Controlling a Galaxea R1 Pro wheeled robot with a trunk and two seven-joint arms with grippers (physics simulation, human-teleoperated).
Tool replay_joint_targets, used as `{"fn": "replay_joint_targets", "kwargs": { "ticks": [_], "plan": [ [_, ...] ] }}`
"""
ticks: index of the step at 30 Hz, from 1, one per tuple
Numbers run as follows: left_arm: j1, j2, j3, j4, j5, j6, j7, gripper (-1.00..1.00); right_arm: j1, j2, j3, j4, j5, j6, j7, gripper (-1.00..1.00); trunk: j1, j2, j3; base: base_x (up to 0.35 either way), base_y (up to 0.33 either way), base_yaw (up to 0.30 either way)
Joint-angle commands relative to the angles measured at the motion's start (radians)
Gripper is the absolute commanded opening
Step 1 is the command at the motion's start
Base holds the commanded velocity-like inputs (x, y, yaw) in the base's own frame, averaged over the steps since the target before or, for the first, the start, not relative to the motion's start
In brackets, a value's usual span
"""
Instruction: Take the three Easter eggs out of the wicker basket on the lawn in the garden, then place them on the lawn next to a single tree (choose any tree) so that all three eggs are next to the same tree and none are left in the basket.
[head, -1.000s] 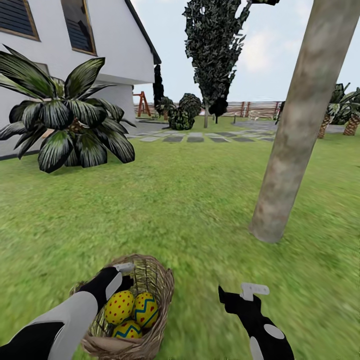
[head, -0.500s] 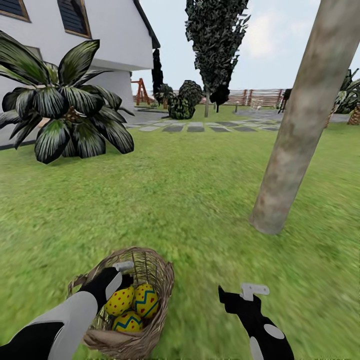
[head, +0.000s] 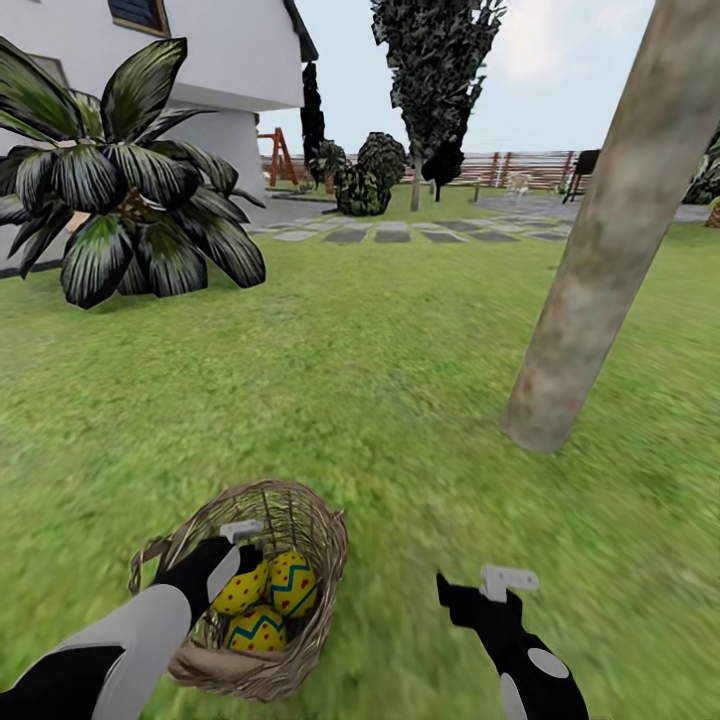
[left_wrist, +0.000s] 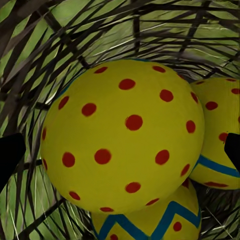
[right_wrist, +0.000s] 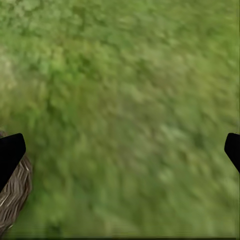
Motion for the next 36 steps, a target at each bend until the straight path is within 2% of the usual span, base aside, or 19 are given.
{"fn": "replay_joint_targets", "kwargs": {
  "ticks": [1,19,23,30,36],
  "plan": [
    [0.0,0.0,0.002,-0.002,0.01,-0.002,0.005,1.0,0.0,0.0,0.002,-0.001,-0.006,0.005,-0.008,1.0,0.0,-0.001,-0.005,0.0,0.0,0.0],
    [0.0,0.002,-0.004,-0.013,0.01,-0.066,0.005,1.0,0.0,-0.001,0.002,-0.001,-0.006,0.004,-0.008,1.0,0.0,-0.001,-0.005,0.0,0.0,0.0],
    [0.0,0.002,-0.005,-0.013,0.01,-0.084,0.005,1.0,0.0,-0.001,0.001,-0.001,-0.006,0.004,-0.008,1.0,0.002,-0.002,-0.02,0.0,0.0,0.0],
    [0.0,0.002,-0.006,-0.012,0.009,-0.092,0.005,1.0,0.0,-0.001,0.0,-0.001,-0.006,0.004,-0.008,1.0,0.002,-0.002,-0.02,0.0,0.0,0.0],
    [0.0,0.002,-0.006,-0.011,0.009,-0.094,0.005,1.0,0.0,-0.001,0.0,-0.001,-0.006,0.003,-0.008,1.0,0.005,-0.003,-0.044,0.0,0.0,0.0]
  ]
}}
